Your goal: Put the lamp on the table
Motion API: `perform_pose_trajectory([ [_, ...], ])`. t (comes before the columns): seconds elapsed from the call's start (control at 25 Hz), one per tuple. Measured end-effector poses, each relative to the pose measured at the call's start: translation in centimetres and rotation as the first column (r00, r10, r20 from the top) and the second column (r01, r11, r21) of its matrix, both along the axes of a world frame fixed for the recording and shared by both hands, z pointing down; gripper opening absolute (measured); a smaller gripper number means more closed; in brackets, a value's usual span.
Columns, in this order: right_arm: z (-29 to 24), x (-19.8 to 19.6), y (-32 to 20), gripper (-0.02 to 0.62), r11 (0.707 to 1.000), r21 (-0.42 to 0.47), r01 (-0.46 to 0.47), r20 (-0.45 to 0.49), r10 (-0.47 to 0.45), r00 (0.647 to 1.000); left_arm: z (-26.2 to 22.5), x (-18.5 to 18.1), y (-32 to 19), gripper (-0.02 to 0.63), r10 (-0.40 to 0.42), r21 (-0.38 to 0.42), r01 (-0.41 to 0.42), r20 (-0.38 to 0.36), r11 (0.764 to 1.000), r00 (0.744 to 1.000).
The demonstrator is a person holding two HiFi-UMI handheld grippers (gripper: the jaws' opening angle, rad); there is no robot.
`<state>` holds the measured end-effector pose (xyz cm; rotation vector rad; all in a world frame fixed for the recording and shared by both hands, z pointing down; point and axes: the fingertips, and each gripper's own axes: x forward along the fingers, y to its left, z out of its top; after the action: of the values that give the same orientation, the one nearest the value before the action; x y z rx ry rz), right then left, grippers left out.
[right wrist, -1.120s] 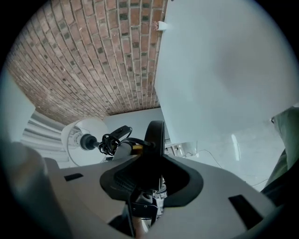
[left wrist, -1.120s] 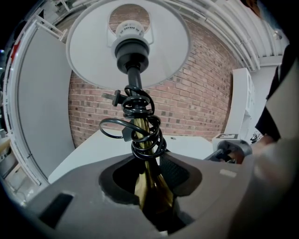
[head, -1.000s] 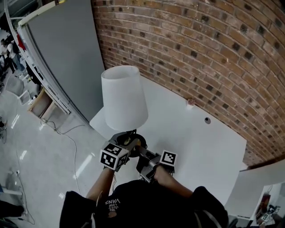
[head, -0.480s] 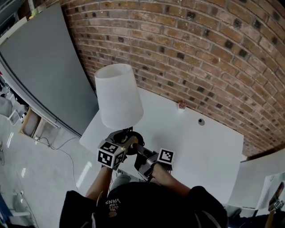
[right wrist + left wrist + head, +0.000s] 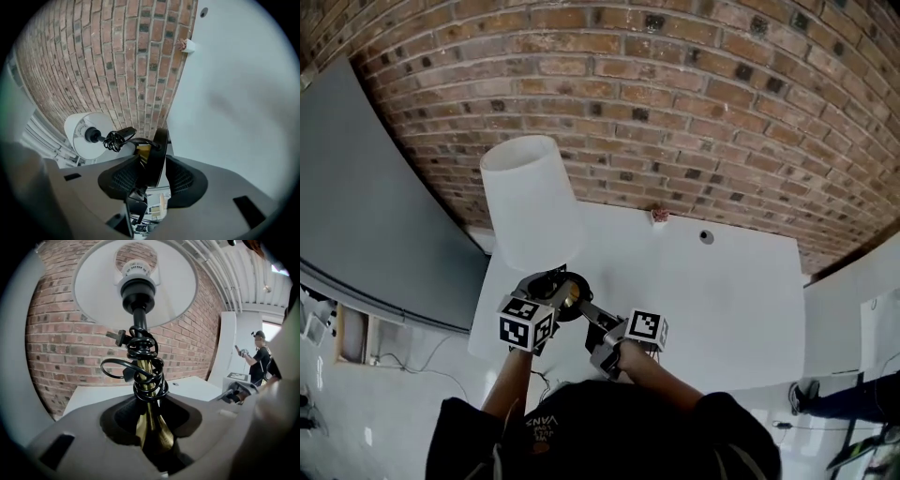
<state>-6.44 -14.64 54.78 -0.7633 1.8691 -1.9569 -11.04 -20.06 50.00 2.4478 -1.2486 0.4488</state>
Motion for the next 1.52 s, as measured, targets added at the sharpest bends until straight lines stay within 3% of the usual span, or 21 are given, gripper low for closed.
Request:
perform_pose_trajectory([
  [0.36, 1.5, 1.3, -1.3, 0.138, 0.983, 0.012, -0.181, -0.078, 0.182, 0.98, 0.7, -4.0, -6.1, 0.129, 0.068, 0.028, -0.069, 0.045, 0.997, 0.997],
  [0.68, 2.3, 3.3, -1.6, 0.118, 0.954, 0.038, -0.297, -0.16, 0.299, 0.941, 0.1, -6.2, -13.0, 0.127, 0.086, 0.111, -0.093, 0.066, 0.989, 0.994],
  [1.16, 3.3, 4.2, -1.7, 0.107, 0.927, 0.072, -0.367, -0.273, 0.373, 0.887, 4.1, -6.7, -20.3, 0.123, 0.099, 0.187, -0.114, 0.086, 0.976, 0.991],
  [1.32, 4.4, 4.8, -1.5, 0.106, 0.917, 0.032, -0.398, -0.33, 0.386, 0.862, 6.8, -6.3, -21.9, 0.121, 0.093, 0.19, -0.109, 0.088, 0.976, 0.992],
  [1.52, 4.4, 4.6, -2.4, 0.101, 0.928, 0.1, -0.359, -0.344, 0.371, 0.863, 9.7, -5.9, -23.1, 0.12, 0.071, 0.188, -0.084, 0.072, 0.979, 0.995],
])
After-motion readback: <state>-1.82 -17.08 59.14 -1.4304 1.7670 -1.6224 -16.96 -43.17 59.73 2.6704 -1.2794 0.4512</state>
